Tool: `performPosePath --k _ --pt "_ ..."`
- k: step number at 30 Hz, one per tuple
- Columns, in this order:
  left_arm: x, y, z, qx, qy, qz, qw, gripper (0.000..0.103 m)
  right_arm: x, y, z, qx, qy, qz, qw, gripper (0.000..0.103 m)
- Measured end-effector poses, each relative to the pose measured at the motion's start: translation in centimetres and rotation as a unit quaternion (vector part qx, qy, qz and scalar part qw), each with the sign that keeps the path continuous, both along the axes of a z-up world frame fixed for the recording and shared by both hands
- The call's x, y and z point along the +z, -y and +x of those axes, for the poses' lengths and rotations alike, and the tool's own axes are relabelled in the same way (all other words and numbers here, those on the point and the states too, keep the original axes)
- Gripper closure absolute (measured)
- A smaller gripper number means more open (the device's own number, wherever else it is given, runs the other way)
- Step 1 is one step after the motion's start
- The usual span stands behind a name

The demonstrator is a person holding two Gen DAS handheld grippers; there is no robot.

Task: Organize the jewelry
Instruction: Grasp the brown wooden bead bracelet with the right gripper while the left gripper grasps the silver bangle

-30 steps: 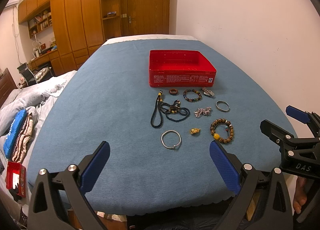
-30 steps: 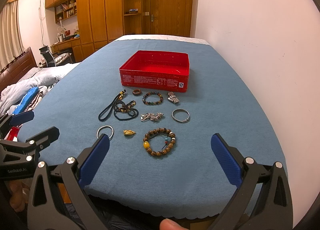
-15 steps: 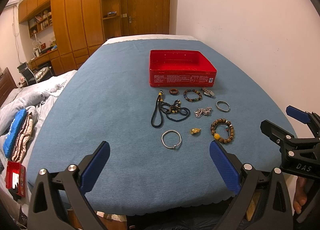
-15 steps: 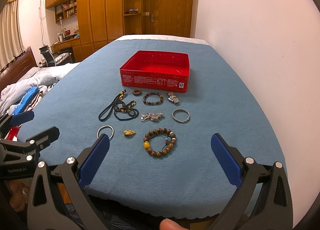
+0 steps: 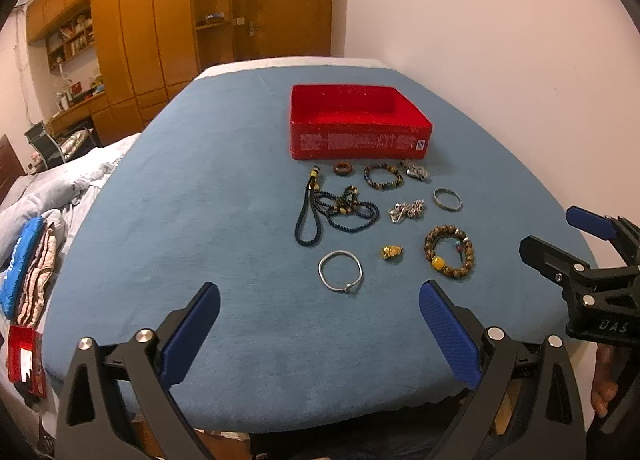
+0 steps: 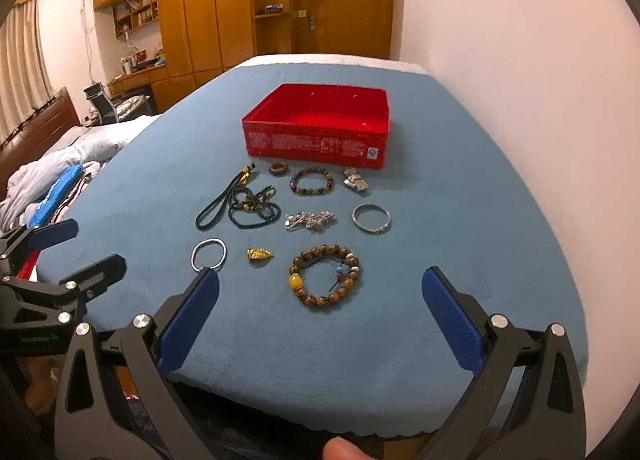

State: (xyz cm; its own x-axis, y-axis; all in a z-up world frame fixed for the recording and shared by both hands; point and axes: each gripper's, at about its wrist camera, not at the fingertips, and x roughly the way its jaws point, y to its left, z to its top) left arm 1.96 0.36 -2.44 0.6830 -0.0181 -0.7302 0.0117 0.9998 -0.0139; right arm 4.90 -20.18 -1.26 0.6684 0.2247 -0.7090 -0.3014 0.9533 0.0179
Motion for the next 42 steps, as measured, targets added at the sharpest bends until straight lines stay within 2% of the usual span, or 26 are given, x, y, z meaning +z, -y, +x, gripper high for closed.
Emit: performPosePath --k 9,11,12,13,15,23,27,35,36,38,39,40,41,42 --pt "-4.2 0.4 3.4 -0.017 -0.048 -0.017 0.9985 0.004 -3.0 1.2 3.0 0.013 -0.031 0.012 0.999 0.003" --pt "-5.5 0.7 4.5 -0.023 -0.059 -0.019 0.9978 0.004 -3.7 1.5 3.6 0.020 -0.038 0.022 0.999 0.006" --pt "-5.9 0.7 4.8 -0.024 -0.062 -0.019 0.9976 0.004 -4.1 1.7 4.1 0.020 -0.044 0.024 0.999 0.012" --pt "-6.5 0.8 5.2 -0.024 -0.067 -0.019 0.9973 0.004 -4.6 1.7 4.6 0.020 -0.051 0.023 0.998 0.028" --pt "-7.7 0.8 6.1 -0.022 -0.078 -0.019 0.9965 0.004 -5.8 1.9 5.7 0.022 -0.072 0.022 0.997 0.043" --pt "-10.5 1.1 8.3 -0.017 -0.104 -0.010 0.9944 0.004 -9.1 2.1 7.9 0.018 -0.102 0.008 0.995 0.044" --pt "-11.1 1.4 8.9 -0.013 -0.098 0.004 0.9951 0.004 -10.6 1.6 9.2 0.026 -0.113 -0.011 0.993 0.055" --pt "-11.4 1.7 9.6 -0.022 -0.085 0.015 0.9960 0.004 -11.2 0.9 9.3 0.048 -0.090 -0.034 0.994 0.057" --pt "-11.4 1.7 9.6 -0.026 -0.083 0.015 0.9960 0.005 -11.2 1.0 9.3 0.051 -0.089 -0.035 0.994 0.059" --pt "-11.3 1.8 9.4 -0.031 -0.081 0.016 0.9961 0.016 -11.2 1.0 9.4 0.054 -0.089 -0.033 0.994 0.066" --pt "-11.1 1.9 9.3 -0.034 -0.078 0.017 0.9962 0.020 -11.1 1.0 9.5 0.055 -0.090 -0.031 0.994 0.076" --pt "-11.0 2.0 9.2 -0.034 -0.076 0.017 0.9964 0.028 -11.1 1.0 9.6 0.056 -0.091 -0.029 0.994 0.084" --pt "-10.9 2.0 9.2 -0.035 -0.075 0.017 0.9964 0.038 -11.1 1.0 9.6 0.057 -0.093 -0.027 0.994 0.085" --pt "-10.8 2.0 9.2 -0.036 -0.075 0.017 0.9964 0.042 -11.0 0.9 9.6 0.058 -0.093 -0.027 0.994 0.087"
